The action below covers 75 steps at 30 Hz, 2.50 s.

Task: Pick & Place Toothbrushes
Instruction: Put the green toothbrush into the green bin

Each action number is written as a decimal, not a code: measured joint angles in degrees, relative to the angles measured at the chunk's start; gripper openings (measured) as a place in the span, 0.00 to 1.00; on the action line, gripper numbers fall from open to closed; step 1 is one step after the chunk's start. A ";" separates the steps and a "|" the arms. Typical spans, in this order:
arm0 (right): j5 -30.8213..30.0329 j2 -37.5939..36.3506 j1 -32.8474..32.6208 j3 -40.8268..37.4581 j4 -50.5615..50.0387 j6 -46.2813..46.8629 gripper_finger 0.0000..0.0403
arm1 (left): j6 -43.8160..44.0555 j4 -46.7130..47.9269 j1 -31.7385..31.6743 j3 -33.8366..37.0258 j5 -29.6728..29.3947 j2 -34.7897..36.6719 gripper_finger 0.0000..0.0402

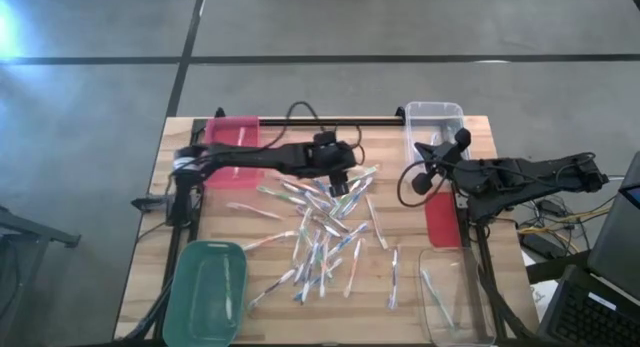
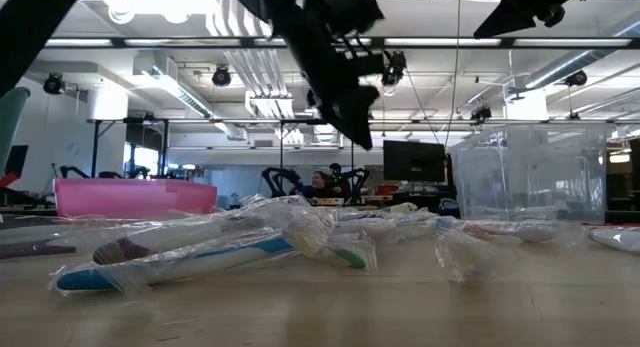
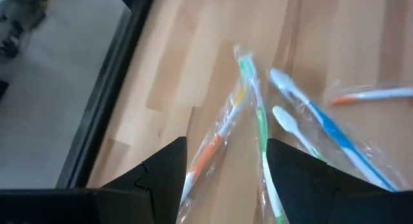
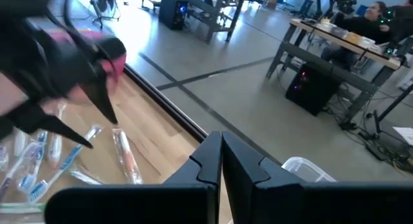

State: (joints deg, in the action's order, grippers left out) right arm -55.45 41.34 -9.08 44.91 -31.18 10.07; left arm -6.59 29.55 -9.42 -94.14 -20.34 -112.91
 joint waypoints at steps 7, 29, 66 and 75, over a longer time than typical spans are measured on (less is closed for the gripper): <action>0.64 0.02 -0.01 -0.16 -0.33 0.02 0.02 | 1.09 5.81 -0.52 -6.63 0.07 -8.37 0.54; 0.62 0.00 -0.01 -0.18 -0.31 0.42 0.02 | 8.15 5.09 -1.86 -4.68 8.50 -11.79 0.54; 0.36 0.02 0.00 -0.36 -0.29 -0.87 0.02 | 9.55 -2.00 -2.48 2.18 10.40 -11.77 0.06; 0.36 0.00 -0.01 -0.36 -0.31 -1.09 0.02 | 9.03 -0.05 -2.45 2.22 9.69 -9.87 0.06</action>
State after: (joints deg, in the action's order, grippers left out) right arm -55.09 41.34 -9.08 44.56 -31.48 8.97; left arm 2.44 29.50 -11.87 -91.92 -10.64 -122.78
